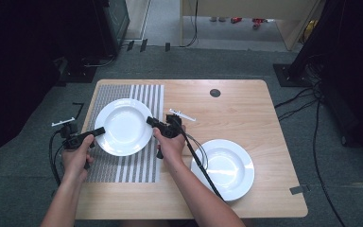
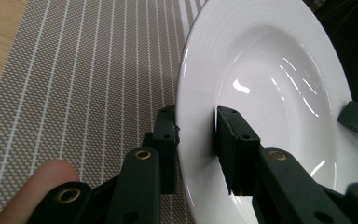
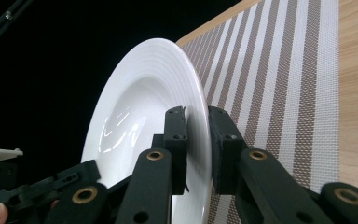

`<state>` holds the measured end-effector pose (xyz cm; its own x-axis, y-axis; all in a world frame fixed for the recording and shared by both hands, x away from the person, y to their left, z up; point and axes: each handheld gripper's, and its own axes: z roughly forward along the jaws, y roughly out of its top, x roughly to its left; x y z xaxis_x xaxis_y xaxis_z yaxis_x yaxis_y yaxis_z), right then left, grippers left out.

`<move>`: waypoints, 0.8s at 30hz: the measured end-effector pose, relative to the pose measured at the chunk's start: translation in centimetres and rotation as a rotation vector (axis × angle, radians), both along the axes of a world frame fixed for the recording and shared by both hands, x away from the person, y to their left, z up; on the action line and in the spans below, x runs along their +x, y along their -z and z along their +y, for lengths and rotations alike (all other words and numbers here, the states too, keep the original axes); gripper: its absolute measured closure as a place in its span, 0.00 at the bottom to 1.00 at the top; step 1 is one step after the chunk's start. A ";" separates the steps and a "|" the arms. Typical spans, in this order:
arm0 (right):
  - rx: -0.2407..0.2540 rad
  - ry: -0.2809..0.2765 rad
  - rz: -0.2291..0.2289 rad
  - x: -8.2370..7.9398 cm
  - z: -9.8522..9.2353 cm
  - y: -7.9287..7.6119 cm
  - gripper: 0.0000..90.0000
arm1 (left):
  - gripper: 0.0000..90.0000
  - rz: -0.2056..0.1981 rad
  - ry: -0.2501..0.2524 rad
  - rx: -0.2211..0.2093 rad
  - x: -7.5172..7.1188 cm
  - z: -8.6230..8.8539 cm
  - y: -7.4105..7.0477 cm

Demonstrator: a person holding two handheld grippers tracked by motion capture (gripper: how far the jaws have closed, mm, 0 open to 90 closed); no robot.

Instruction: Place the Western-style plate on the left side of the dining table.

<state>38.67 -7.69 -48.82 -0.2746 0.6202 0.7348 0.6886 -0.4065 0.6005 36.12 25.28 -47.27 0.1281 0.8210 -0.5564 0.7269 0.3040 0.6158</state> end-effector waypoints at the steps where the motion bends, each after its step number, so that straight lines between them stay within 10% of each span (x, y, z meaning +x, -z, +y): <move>1: 0.000 0.000 0.000 0.0 0.0 0.0 0.90 | 0.79 0.000 -0.001 0.006 0.3 0.0 0.1; 24: -0.015 0.049 0.123 4.0 2.0 2.6 0.88 | 0.75 0.079 -0.063 0.134 5.0 0.0 1.4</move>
<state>42.71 -5.65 -51.43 -0.1517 0.6420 0.7515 0.7371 -0.4331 0.5188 41.08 25.25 -48.64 0.0342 0.8933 -0.4481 0.7564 0.2699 0.5958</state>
